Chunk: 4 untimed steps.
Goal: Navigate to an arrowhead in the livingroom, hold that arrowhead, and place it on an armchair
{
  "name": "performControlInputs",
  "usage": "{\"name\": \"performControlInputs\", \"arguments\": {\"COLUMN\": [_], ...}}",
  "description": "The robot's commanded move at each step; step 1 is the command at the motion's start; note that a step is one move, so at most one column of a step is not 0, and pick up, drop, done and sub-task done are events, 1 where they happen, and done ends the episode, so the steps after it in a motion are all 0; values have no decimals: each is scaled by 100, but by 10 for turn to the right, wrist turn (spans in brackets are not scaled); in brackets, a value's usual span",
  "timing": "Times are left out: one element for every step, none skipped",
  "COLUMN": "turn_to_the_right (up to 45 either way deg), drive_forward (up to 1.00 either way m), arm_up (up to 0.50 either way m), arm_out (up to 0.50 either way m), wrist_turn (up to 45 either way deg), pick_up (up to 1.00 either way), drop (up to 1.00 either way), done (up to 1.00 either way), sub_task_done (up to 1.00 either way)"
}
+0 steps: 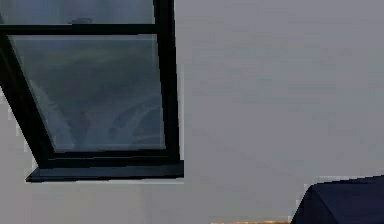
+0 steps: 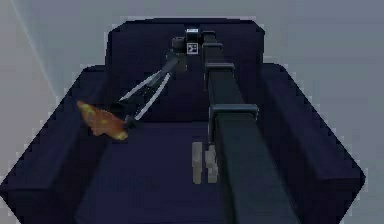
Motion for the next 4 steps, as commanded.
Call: {"name": "performControlInputs", "arguments": {"turn_to_the_right": [0,0,0,0], "drive_forward": [0,0,0,0], "arm_up": [0,0,0,-18], "arm_out": [0,0,0,0], "wrist_turn": [450,450,390,0], "pick_up": [0,0,0,0], "drop": [0,0,0,0], "done": [0,0,0,0], "sub_task_done": [0,0,0,0]}}
